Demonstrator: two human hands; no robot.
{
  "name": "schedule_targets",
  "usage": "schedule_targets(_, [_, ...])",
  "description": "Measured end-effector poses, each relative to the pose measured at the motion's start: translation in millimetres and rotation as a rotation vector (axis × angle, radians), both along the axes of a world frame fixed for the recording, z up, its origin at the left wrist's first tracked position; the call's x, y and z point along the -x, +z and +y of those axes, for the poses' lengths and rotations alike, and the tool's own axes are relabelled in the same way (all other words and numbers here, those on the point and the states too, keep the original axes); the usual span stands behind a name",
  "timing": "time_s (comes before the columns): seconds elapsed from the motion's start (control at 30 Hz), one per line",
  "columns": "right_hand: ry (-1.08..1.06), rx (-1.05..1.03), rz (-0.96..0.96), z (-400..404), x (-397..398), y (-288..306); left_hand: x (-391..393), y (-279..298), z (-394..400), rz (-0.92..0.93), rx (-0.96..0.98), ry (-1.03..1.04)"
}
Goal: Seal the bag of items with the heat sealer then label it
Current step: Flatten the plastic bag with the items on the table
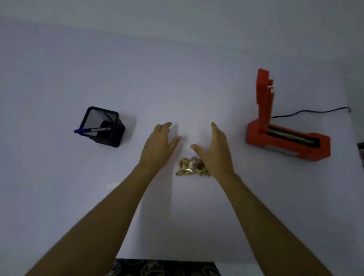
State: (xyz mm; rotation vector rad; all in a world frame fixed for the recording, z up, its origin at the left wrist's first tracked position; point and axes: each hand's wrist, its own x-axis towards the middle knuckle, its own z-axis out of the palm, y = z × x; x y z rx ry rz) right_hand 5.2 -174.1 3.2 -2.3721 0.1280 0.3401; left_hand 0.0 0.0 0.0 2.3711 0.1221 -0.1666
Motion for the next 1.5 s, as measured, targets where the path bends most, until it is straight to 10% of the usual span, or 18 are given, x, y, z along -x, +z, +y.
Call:
schedule_targets(0.67, [-0.131, -0.054, -0.006, 32, 38, -16, 60, -27, 9, -0.107, 0.012, 0.071])
schedule_targets(0.83, [0.162, 0.101, -0.468, 24, 37, -11, 85, -34, 9, -0.376, -0.211, -0.166])
schedule_targets(1.5, [0.768, 0.203, -0.413, 35, 0, -23, 87, -67, 23, -0.378, -0.245, -0.427])
